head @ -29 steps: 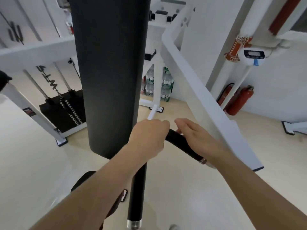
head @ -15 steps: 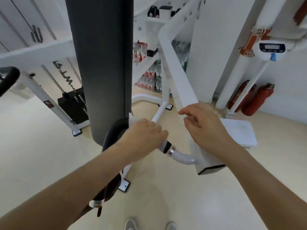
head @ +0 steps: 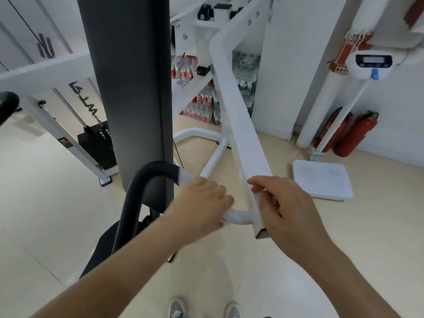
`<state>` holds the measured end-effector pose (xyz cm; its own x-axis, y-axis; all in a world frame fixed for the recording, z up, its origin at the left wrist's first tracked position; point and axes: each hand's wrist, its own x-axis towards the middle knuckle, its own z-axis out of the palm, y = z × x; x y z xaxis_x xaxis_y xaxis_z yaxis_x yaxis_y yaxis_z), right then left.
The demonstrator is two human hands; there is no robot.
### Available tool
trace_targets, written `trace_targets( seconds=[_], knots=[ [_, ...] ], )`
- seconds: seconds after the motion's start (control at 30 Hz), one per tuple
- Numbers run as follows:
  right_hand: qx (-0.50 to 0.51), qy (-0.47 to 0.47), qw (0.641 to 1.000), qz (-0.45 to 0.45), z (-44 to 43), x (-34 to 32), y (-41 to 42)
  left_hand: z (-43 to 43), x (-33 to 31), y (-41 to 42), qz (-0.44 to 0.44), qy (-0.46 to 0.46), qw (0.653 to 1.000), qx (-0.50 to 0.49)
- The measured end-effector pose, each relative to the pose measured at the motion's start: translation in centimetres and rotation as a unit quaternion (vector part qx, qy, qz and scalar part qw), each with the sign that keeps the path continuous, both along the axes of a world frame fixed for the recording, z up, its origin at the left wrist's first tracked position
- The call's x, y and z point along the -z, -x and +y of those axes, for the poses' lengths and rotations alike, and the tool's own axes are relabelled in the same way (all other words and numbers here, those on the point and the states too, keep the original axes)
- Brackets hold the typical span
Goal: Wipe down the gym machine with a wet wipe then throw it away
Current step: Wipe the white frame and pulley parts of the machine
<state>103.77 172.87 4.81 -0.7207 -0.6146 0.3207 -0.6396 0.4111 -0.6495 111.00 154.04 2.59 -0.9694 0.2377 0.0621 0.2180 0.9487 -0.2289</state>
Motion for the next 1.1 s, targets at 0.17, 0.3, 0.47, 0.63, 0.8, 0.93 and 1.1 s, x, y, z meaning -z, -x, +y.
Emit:
trace_targets(
  seconds=[0.17, 0.3, 0.47, 0.63, 0.8, 0.93, 1.1],
  knots=[
    [0.006, -0.022, 1.0, 0.008, 0.5, 0.2, -1.8, 1.2, 0.6, 0.0, 0.013, 0.003, 1.0, -0.016],
    [0.0, -0.001, 1.0, -0.031, 0.9, 0.1, -2.4, 3.8, 2.6, -0.3, 0.061, -0.027, 0.998, 0.002],
    [-0.018, -0.049, 0.997, -0.051, 1.3, -0.9, -3.1, 2.0, -0.7, -1.2, 0.023, -0.297, 0.954, -0.045],
    [-0.056, 0.009, 0.967, -0.249, 0.2, -2.3, -3.2, 5.1, -4.7, -1.3, 0.11, -0.699, 0.674, -0.212],
    [0.047, 0.219, 0.897, -0.381, 0.3, -3.3, -2.1, 6.5, -5.2, -1.1, 0.075, -0.786, 0.563, -0.245],
    [0.044, 0.217, 0.913, -0.343, 1.0, -3.5, -1.2, 6.2, -4.9, -1.2, 0.013, -0.806, 0.548, -0.225],
    [0.031, 0.196, 0.954, -0.223, 1.3, -3.5, 0.0, 6.3, -4.7, -1.3, -0.146, -0.734, 0.637, -0.184]
  ],
)
